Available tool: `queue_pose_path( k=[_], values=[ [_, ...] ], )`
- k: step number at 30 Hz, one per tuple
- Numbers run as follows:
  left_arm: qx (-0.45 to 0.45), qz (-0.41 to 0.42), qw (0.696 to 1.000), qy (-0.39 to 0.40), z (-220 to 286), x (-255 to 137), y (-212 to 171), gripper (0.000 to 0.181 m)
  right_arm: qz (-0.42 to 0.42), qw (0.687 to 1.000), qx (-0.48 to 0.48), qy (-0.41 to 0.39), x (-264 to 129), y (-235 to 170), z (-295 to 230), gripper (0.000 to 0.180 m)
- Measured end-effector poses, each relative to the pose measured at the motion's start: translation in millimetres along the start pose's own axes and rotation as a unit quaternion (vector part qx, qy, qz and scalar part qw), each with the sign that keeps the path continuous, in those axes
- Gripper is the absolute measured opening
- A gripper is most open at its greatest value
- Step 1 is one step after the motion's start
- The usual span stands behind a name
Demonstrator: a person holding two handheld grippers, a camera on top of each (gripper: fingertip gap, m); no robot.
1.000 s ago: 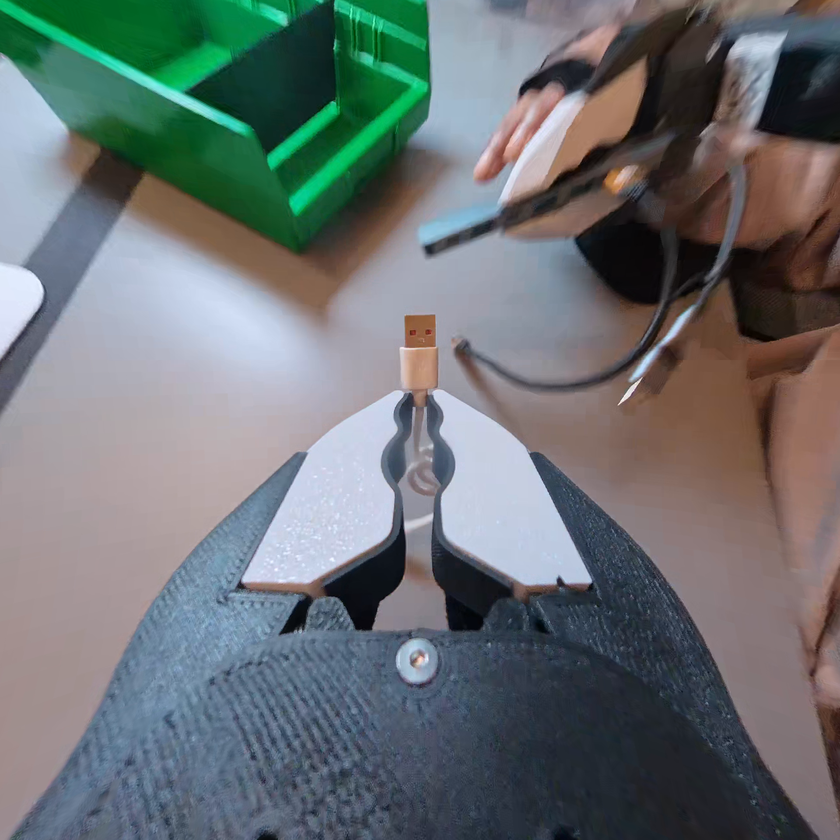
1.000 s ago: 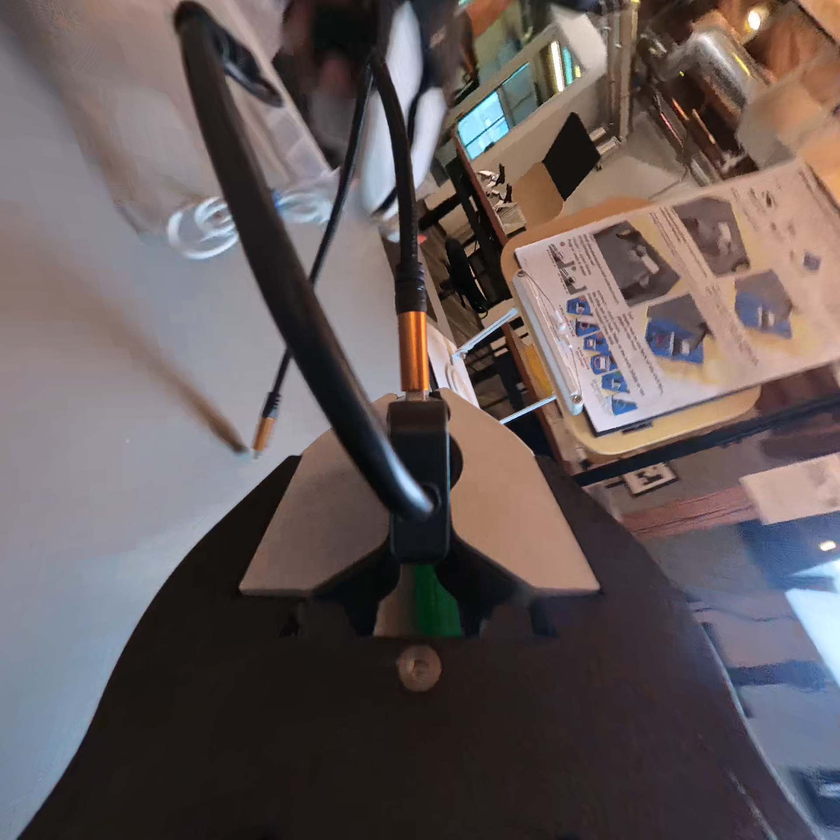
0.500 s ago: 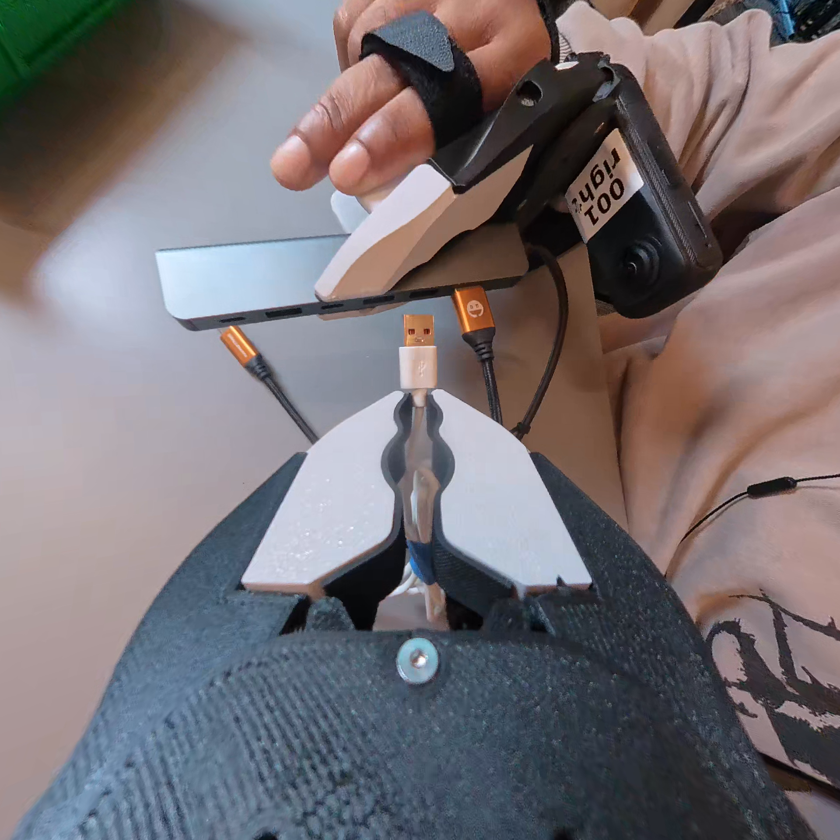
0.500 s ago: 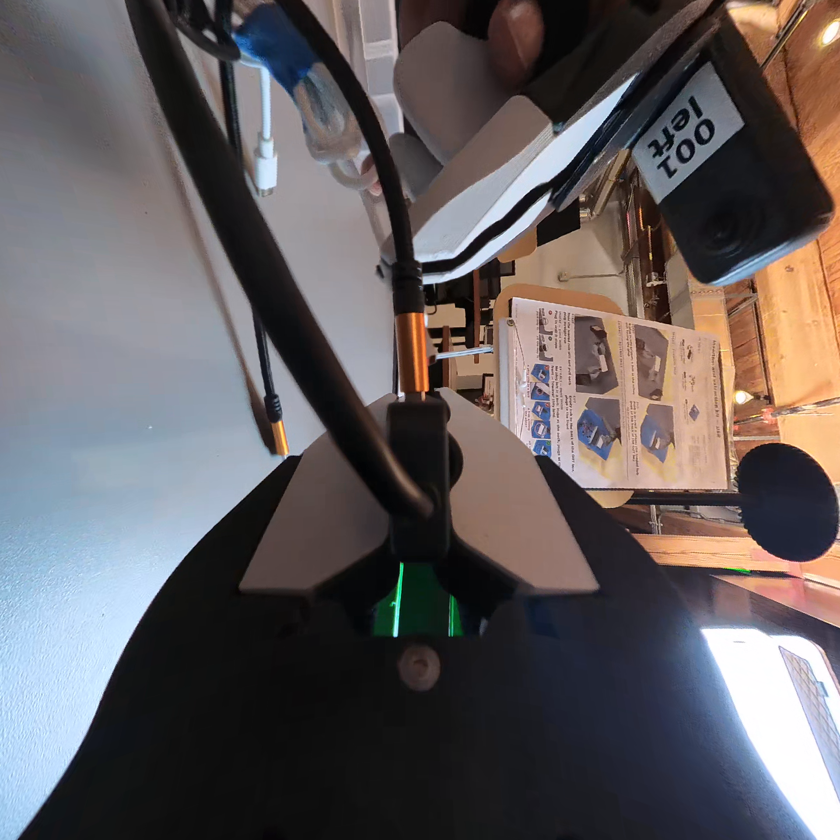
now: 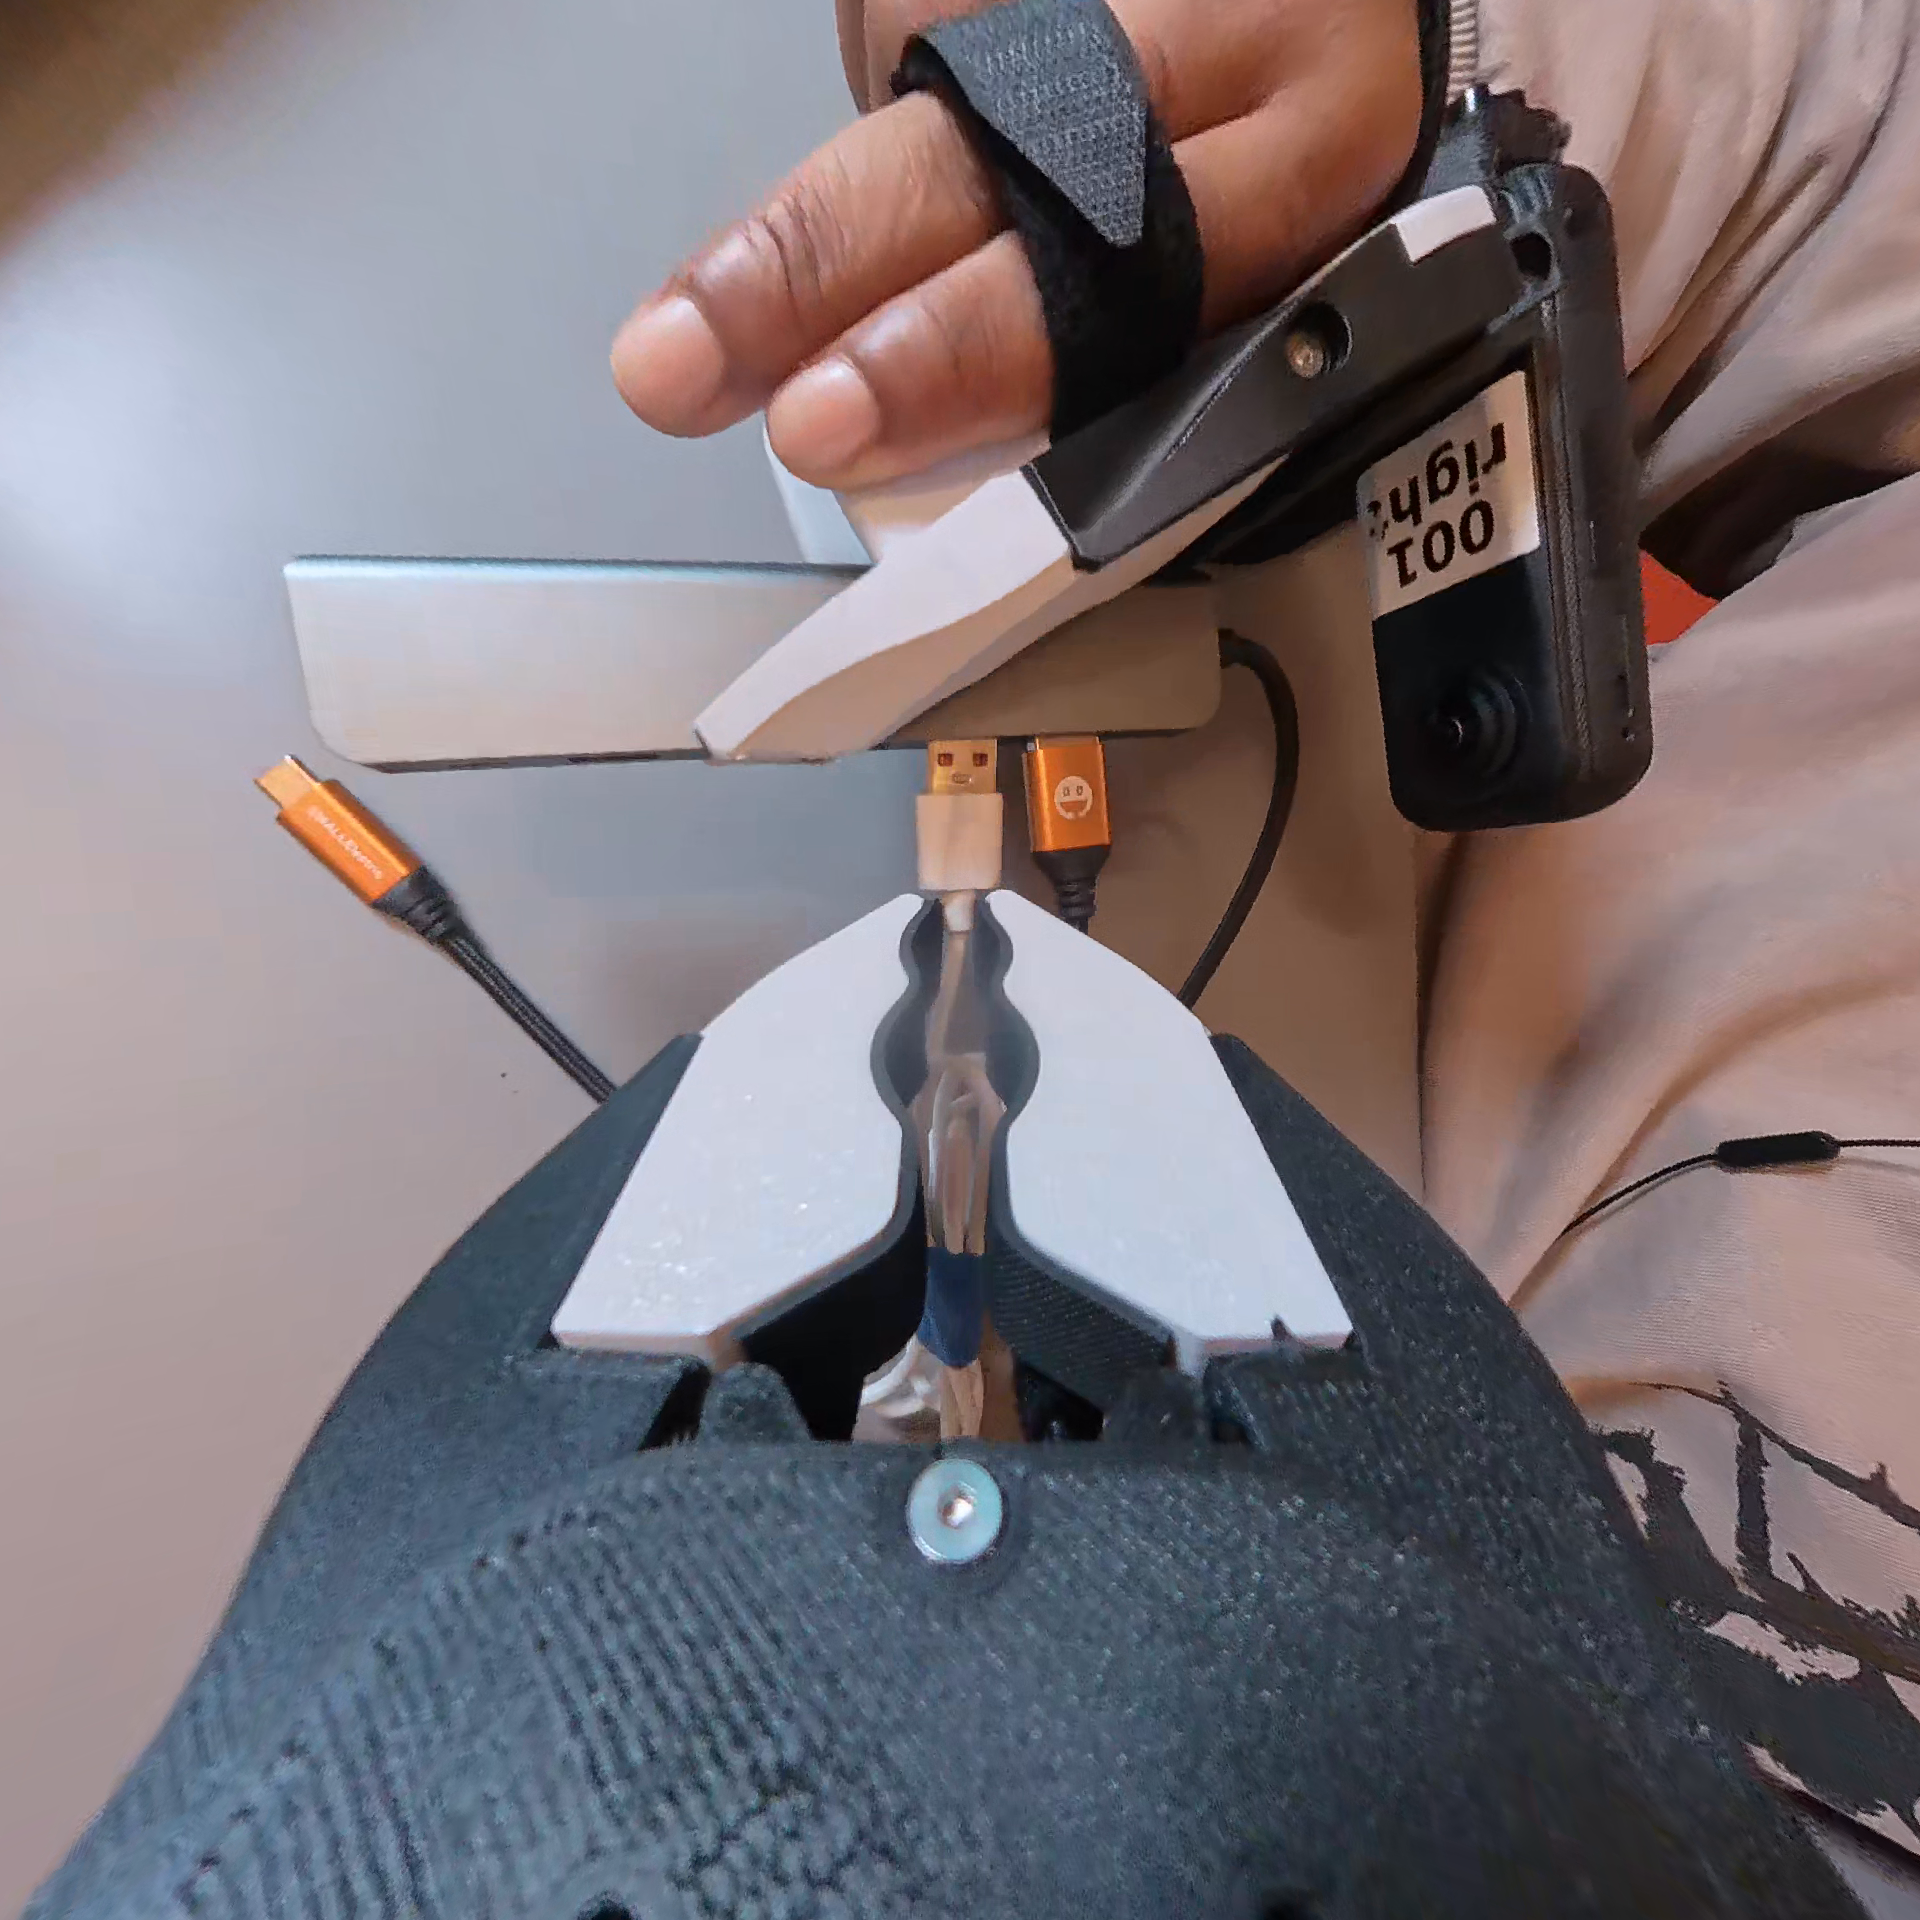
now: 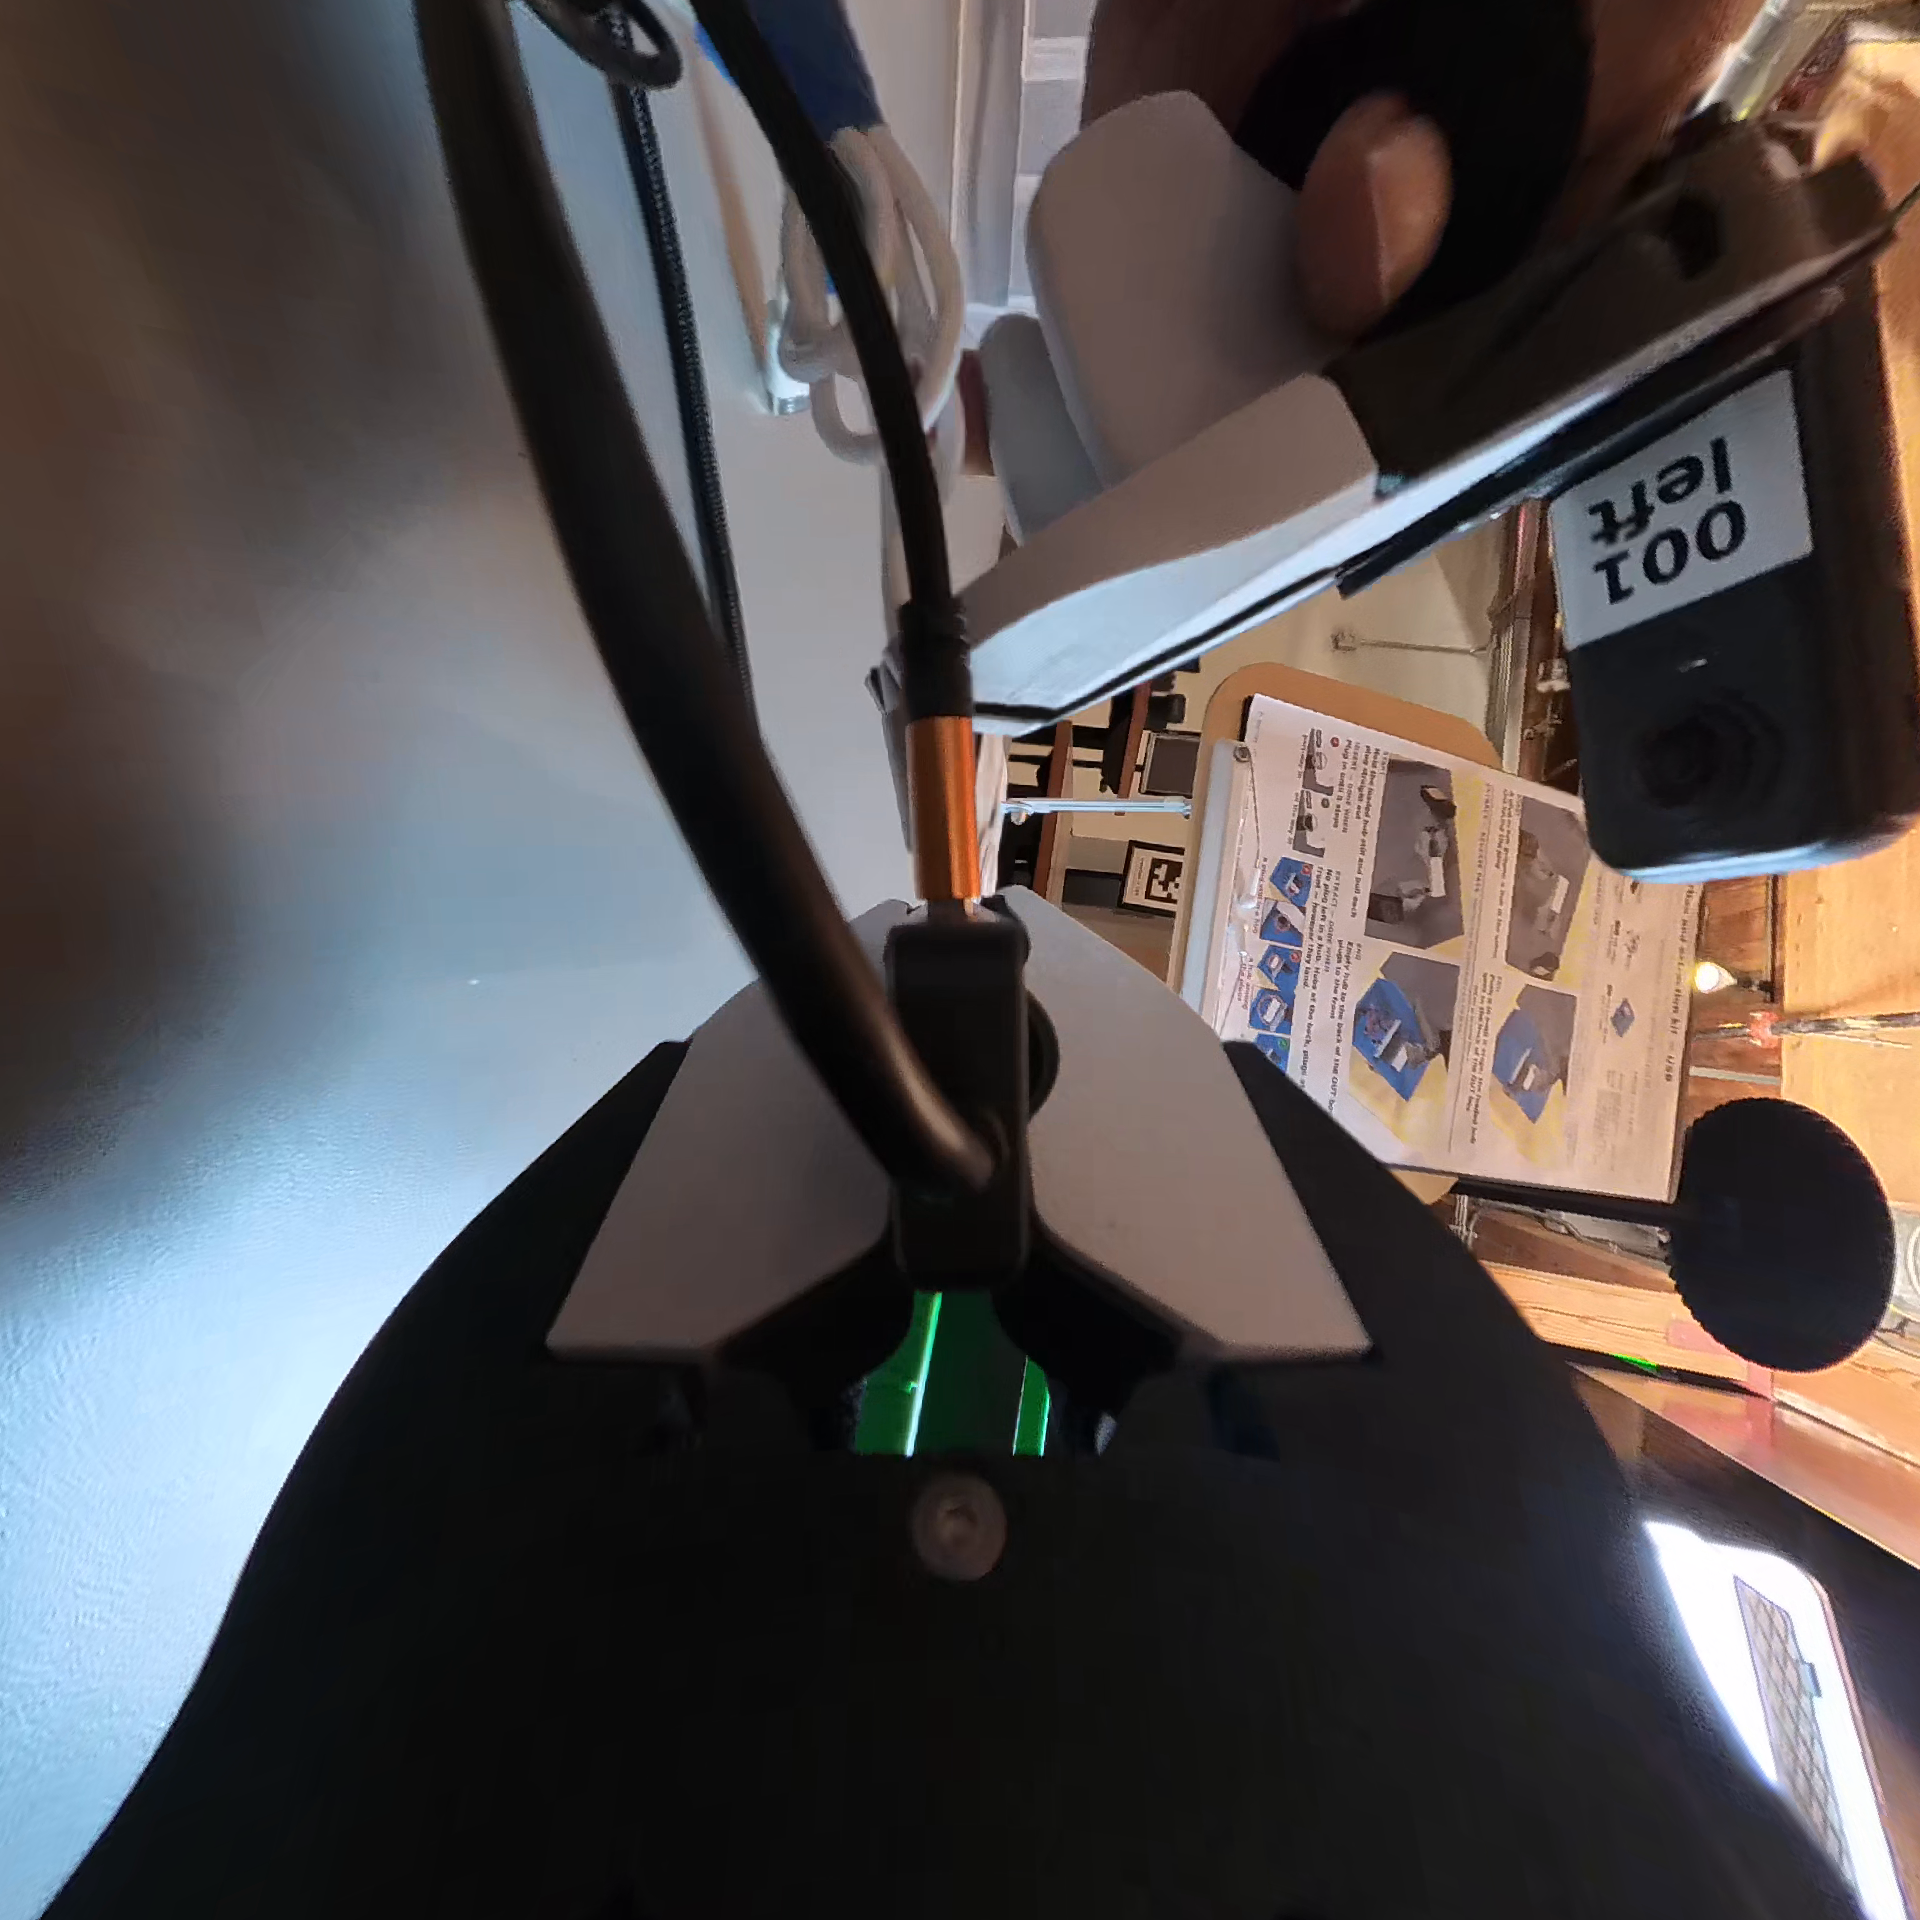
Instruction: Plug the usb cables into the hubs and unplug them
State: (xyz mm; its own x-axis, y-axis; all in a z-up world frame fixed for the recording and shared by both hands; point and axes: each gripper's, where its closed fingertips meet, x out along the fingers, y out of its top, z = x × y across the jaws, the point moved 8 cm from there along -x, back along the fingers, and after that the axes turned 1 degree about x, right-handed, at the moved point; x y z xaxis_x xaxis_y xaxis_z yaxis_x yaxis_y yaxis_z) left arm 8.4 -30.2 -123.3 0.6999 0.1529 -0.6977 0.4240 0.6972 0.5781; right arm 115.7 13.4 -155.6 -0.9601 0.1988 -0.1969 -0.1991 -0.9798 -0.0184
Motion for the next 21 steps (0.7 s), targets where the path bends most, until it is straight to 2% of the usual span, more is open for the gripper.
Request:
queue_pose_path(
  k=[9, 14, 21],
  values=[
    [-0.004, 0.01, 1.0, 0.002, -6.9, 3.1, 0.1, 0.005, -0.042, 0.999, -0.013, 0.005, 5.0, -0.5, -3.9, 0.011],
    [-0.006, 0.028, 0.999, -0.036, -7.2, 1.4, -0.3, 0.005, -0.025, 1.0, -0.004, 0.018, 3.2, 4.5, -6.8, 0.011],
    [0.016, 0.032, 0.999, -0.035, -5.7, 2.8, 0.3, 0.004, -0.017, 1.0, 0.005, 0.018, 1.5, 4.3, -6.6, 0.011]
  ],
)
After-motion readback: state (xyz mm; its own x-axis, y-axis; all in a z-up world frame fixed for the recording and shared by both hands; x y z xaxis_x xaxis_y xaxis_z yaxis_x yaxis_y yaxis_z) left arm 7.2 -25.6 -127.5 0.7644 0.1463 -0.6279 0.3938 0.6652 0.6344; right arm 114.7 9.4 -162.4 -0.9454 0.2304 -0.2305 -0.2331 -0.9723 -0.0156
